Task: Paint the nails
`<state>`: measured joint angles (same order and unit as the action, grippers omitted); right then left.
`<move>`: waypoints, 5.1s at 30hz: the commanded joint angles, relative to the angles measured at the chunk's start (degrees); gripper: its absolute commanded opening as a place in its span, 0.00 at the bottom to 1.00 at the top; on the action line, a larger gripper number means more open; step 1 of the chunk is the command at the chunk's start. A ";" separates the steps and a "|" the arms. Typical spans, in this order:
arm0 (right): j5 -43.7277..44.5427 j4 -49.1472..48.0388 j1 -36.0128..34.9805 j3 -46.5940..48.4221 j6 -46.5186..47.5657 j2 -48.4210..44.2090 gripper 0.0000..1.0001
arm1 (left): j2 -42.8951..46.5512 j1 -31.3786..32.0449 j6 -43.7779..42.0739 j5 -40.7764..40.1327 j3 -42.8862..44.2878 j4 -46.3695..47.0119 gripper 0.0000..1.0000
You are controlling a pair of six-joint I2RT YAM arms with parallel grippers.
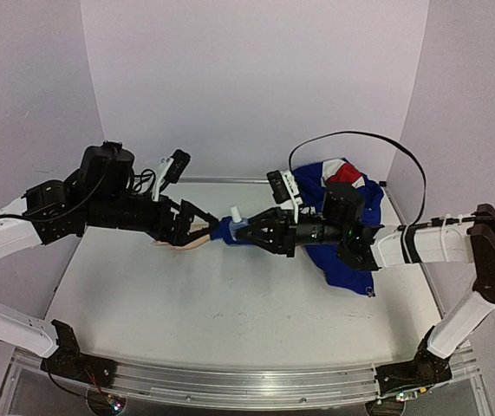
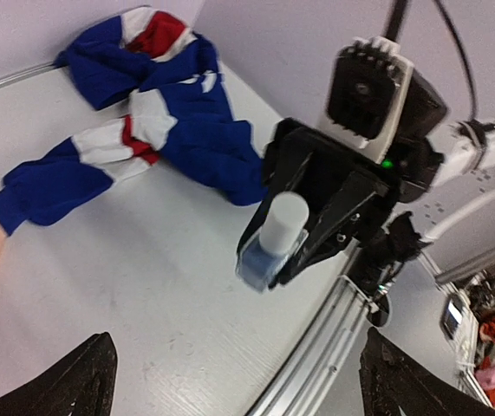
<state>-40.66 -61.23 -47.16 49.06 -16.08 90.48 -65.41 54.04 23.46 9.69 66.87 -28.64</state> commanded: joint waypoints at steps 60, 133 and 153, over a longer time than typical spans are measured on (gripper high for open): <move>49.41 -4.88 -13.51 2.66 14.28 -2.31 0.00 | -13.68 -0.08 5.58 -4.04 8.90 2.27 0.41; 79.00 10.74 -15.37 10.10 10.22 0.81 0.00 | -10.61 -0.15 1.66 -4.84 5.09 9.77 0.00; 6.07 4.16 -1.31 4.15 4.55 -3.31 0.00 | -7.66 -0.25 0.31 1.29 3.80 10.31 0.62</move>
<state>-5.63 -51.00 -55.13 53.10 -5.74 90.02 -77.91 53.52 25.47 7.42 70.81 -19.11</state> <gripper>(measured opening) 0.221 0.512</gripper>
